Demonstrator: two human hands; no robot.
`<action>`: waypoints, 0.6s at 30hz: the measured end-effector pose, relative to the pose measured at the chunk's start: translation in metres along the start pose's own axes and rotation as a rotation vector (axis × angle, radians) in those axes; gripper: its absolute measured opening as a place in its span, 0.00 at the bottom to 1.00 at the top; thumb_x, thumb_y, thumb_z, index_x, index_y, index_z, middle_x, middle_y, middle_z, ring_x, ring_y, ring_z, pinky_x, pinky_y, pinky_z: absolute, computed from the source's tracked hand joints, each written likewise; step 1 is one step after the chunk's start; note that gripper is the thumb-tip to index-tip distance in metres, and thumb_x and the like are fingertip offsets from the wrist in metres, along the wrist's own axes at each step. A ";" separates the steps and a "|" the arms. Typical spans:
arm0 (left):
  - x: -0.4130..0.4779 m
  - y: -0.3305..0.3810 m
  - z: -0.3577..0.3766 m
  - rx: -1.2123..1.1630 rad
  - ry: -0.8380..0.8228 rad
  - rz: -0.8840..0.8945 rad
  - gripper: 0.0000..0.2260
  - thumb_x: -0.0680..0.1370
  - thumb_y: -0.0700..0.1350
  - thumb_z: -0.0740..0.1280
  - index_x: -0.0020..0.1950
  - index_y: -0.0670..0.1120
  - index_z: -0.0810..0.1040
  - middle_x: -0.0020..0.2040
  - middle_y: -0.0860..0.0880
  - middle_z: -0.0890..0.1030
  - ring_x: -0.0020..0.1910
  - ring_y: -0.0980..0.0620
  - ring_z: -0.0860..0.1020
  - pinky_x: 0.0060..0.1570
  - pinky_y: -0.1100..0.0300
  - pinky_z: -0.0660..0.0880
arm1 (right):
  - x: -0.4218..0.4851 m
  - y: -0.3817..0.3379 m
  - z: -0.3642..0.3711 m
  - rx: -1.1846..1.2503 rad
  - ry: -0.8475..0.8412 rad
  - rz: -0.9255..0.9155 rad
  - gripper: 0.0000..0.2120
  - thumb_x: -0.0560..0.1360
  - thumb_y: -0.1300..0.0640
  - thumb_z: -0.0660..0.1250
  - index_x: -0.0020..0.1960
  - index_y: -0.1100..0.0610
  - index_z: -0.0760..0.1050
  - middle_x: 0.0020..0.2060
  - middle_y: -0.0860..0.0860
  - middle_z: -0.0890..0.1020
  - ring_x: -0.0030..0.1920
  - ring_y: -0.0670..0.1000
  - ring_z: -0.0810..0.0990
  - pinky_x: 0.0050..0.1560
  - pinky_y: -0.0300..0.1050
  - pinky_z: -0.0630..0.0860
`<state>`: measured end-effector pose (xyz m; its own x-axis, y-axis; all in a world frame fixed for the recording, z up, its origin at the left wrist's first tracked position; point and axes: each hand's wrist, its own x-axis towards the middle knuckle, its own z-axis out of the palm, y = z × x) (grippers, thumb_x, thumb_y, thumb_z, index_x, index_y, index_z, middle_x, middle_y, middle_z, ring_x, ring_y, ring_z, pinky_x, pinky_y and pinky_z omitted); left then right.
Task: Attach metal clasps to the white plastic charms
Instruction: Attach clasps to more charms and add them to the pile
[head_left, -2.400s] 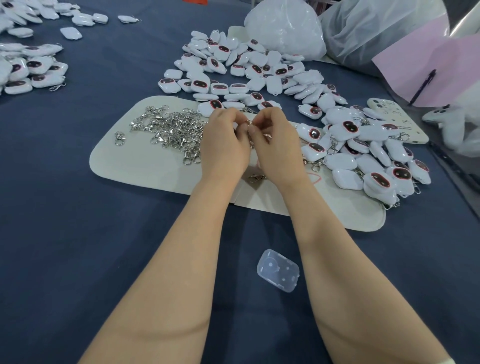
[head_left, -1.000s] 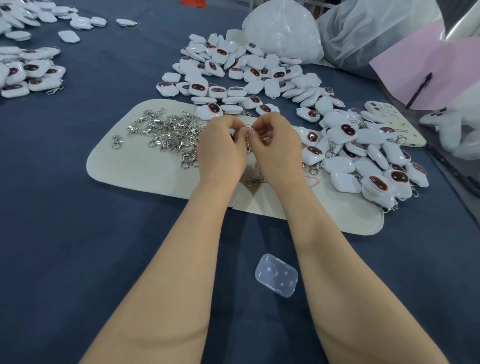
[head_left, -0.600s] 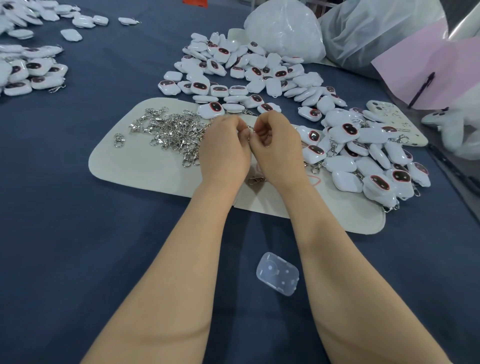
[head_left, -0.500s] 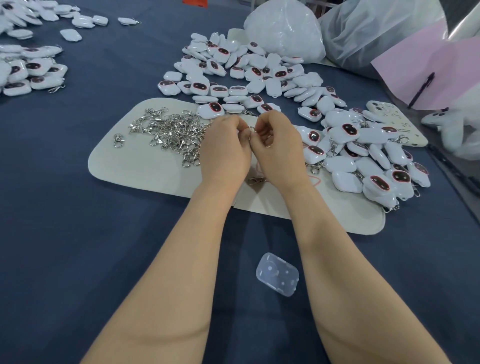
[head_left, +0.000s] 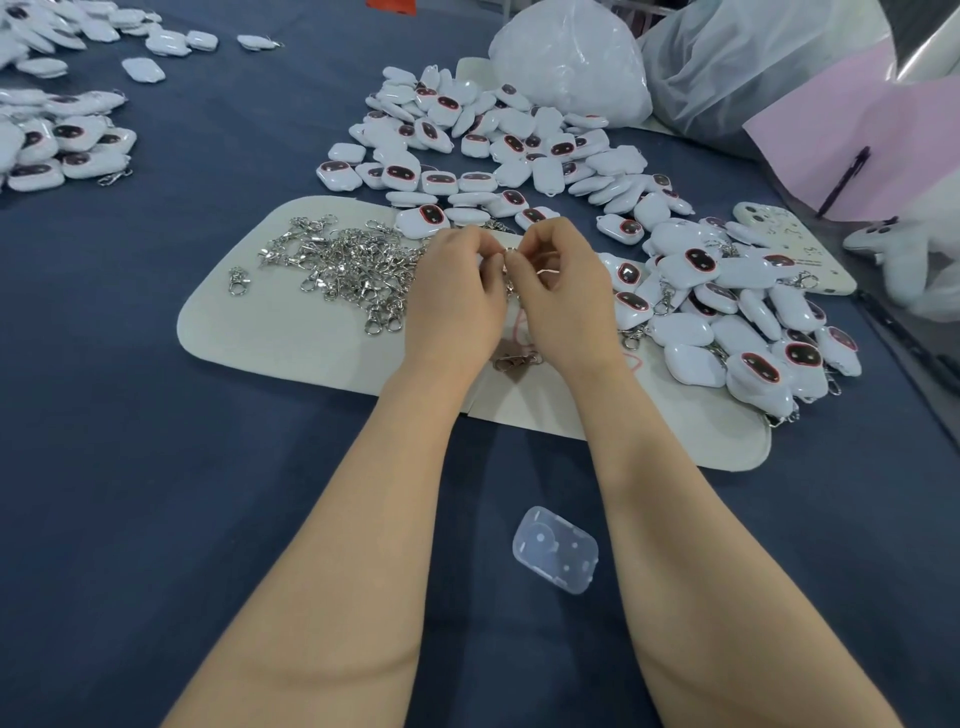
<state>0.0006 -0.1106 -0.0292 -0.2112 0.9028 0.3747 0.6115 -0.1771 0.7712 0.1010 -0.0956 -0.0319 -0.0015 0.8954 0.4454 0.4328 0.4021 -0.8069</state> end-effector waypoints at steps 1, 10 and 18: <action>0.000 0.000 0.000 0.003 0.002 0.000 0.06 0.79 0.41 0.61 0.51 0.45 0.77 0.53 0.47 0.77 0.46 0.48 0.77 0.46 0.58 0.71 | 0.000 0.000 0.001 -0.020 -0.004 -0.014 0.07 0.74 0.63 0.65 0.43 0.54 0.70 0.37 0.43 0.74 0.37 0.42 0.73 0.40 0.35 0.70; 0.000 0.000 0.001 -0.042 0.055 -0.020 0.05 0.79 0.42 0.62 0.50 0.45 0.77 0.51 0.48 0.78 0.44 0.50 0.75 0.43 0.62 0.68 | 0.000 0.002 0.004 -0.045 0.019 -0.030 0.06 0.75 0.63 0.65 0.46 0.54 0.70 0.41 0.47 0.77 0.42 0.43 0.74 0.42 0.33 0.71; 0.002 0.000 0.000 -0.183 0.074 -0.145 0.04 0.78 0.41 0.64 0.47 0.46 0.79 0.41 0.55 0.77 0.38 0.60 0.73 0.37 0.79 0.64 | -0.002 -0.003 0.003 0.083 -0.029 0.078 0.08 0.76 0.63 0.64 0.49 0.52 0.70 0.41 0.44 0.77 0.45 0.47 0.79 0.49 0.40 0.76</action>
<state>0.0003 -0.1084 -0.0279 -0.3460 0.8941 0.2845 0.4239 -0.1215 0.8975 0.0972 -0.0980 -0.0320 0.0028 0.9292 0.3695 0.3562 0.3444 -0.8686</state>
